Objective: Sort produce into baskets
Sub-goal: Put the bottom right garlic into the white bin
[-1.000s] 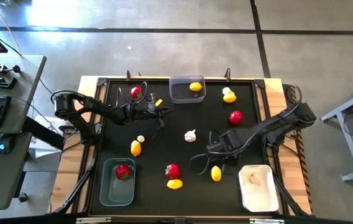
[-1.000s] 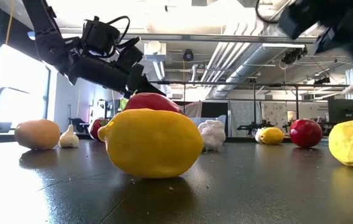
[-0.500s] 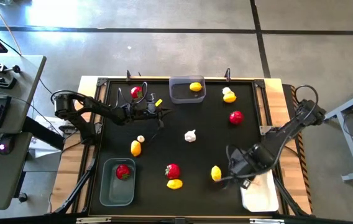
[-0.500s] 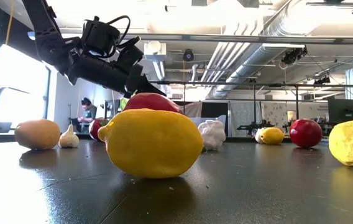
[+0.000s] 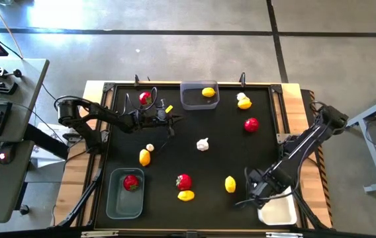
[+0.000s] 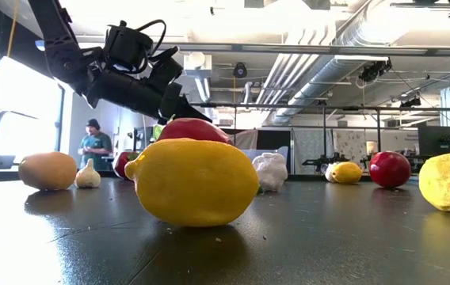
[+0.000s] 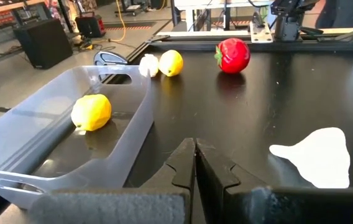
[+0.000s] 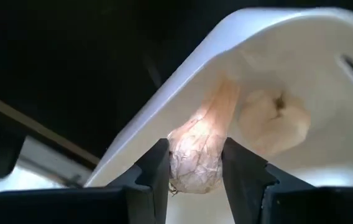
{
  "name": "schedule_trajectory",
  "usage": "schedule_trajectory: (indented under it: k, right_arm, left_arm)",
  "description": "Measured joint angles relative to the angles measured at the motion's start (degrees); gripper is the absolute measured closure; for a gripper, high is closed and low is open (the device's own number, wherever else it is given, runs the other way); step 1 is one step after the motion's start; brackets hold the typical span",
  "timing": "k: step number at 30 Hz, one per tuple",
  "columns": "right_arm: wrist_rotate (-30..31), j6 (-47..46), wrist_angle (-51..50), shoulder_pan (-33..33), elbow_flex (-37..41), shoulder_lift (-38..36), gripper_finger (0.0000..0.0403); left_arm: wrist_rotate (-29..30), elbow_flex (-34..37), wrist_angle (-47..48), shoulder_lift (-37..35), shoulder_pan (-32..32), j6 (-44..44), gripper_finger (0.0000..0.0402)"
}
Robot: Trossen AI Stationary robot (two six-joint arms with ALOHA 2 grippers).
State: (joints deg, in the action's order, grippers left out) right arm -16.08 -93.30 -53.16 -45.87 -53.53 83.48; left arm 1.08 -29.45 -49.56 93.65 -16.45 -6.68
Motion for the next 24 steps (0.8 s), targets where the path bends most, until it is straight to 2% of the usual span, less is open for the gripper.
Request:
schedule_trajectory:
  k: [12, 18, 24]
  right_arm:
    - [-0.22, -2.59, -2.35, 0.11, 2.83, 0.00, 0.0291]
    - [-0.48, -1.36, -3.66, 0.21, 2.25, -0.04, 0.0251]
    - [-0.21, 1.23, -8.69, 0.49, -1.98, -0.07, 0.0222]
  left_arm:
    - [0.00, 0.00, -1.22, 0.04, 0.00, -4.40, 0.0401]
    - [0.00, -0.02, -1.44, 0.04, 0.00, -4.52, 0.0401]
    - [-0.63, -0.02, -0.98, 0.04, 0.00, -4.88, 0.0401]
